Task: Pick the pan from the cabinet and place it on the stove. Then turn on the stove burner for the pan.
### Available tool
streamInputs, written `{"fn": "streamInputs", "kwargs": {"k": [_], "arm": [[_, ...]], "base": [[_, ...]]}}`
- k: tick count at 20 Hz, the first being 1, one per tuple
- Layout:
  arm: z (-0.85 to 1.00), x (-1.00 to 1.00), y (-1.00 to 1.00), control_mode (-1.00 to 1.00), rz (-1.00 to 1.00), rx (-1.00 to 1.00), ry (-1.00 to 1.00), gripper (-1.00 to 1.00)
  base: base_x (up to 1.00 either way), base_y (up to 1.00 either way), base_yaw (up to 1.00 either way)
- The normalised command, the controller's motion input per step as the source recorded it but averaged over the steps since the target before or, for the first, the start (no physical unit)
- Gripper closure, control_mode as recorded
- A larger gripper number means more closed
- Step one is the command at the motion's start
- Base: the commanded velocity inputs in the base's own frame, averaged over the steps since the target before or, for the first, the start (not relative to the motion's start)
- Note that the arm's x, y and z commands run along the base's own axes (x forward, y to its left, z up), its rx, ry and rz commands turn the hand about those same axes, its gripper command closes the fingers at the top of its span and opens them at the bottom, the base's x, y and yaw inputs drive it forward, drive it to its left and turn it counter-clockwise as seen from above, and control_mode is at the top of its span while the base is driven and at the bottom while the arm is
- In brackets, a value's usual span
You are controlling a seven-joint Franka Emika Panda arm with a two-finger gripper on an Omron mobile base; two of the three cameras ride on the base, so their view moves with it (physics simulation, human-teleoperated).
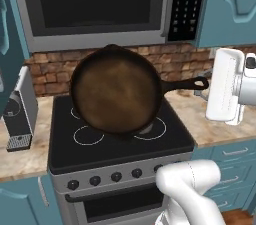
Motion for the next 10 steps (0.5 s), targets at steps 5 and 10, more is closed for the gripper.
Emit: {"fn": "streamInputs", "kwargs": {"k": [5, 10], "arm": [[0.0, 0.0, 0.0, 1.0, 0.0, 0.0, 0.0, 1.0], [0.0, 0.0, 0.0, 1.0, 0.0, 0.0, 0.0, 1.0]], "base": [[0.31, 0.23, 0.01], [0.37, 0.12, 0.02]]}}
